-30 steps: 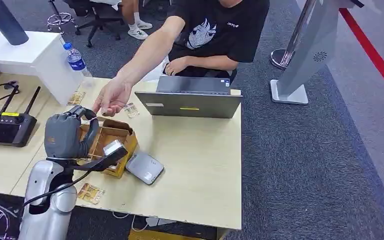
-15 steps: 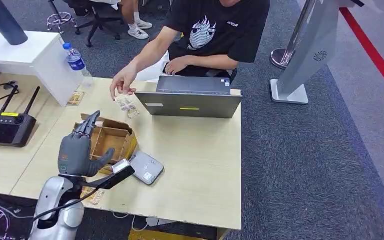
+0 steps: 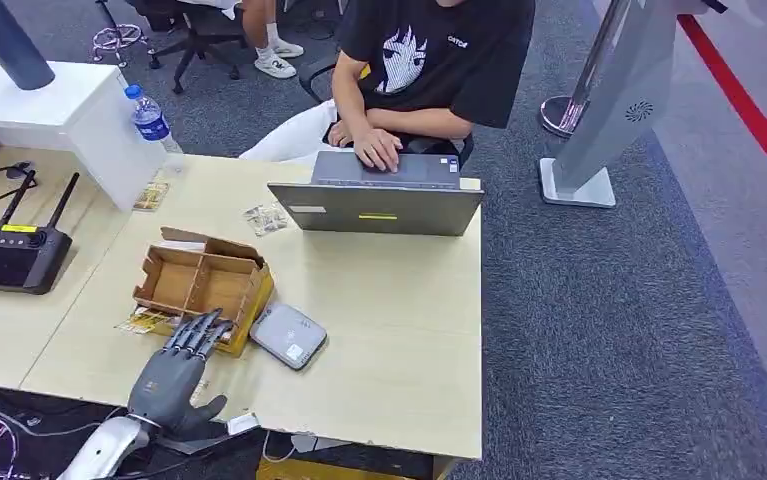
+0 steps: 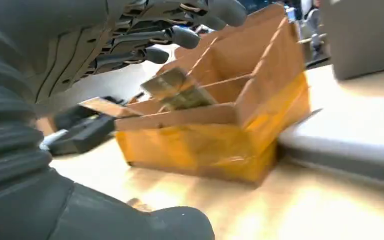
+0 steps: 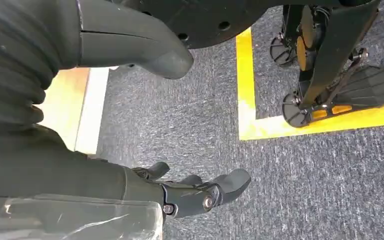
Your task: Pass the card to the sensor for recognition and then transmit it.
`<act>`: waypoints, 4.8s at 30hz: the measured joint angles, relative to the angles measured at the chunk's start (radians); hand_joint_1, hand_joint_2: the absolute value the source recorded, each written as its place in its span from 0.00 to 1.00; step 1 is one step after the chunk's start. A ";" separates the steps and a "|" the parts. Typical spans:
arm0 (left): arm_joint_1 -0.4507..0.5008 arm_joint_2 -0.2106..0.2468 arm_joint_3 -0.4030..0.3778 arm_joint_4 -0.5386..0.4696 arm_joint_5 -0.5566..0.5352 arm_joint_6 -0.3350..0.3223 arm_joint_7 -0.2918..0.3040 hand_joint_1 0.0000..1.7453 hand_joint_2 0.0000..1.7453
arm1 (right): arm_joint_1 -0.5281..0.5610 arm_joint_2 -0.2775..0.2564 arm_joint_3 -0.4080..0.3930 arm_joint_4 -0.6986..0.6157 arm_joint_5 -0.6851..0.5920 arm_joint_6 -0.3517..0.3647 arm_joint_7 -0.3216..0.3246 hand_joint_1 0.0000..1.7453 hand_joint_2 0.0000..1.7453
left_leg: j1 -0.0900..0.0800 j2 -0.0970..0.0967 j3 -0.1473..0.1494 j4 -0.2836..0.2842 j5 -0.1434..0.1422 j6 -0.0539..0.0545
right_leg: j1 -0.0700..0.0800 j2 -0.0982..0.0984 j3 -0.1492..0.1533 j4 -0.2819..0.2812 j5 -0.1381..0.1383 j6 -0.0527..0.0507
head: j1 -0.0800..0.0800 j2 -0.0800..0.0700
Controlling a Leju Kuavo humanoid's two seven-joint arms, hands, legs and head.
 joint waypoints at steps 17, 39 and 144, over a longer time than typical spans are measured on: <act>-0.028 -0.016 0.060 0.031 -0.065 0.085 0.005 0.00 1.00 | 0.001 0.017 -0.016 -0.019 0.007 0.005 -0.005 0.00 1.00 | 0.000 0.000 0.000 0.000 0.000 0.000 | 0.000 0.000 0.000 0.000 0.000 0.000 | 0.000 0.000; -0.095 -0.058 0.160 0.141 -0.141 0.118 0.008 0.00 1.00 | 0.001 0.023 -0.017 -0.029 0.034 0.010 -0.006 0.00 1.00 | 0.000 0.000 0.000 0.000 0.000 0.000 | 0.000 0.000 0.000 0.000 0.000 0.000 | 0.000 0.000; -0.325 -0.081 0.323 0.102 -0.064 0.049 -0.019 1.00 1.00 | -0.005 0.031 -0.041 -0.027 0.108 0.004 0.021 0.00 1.00 | 0.000 0.005 -0.001 0.000 0.001 -0.002 | 0.000 0.006 -0.003 0.001 0.003 -0.001 | 0.000 0.000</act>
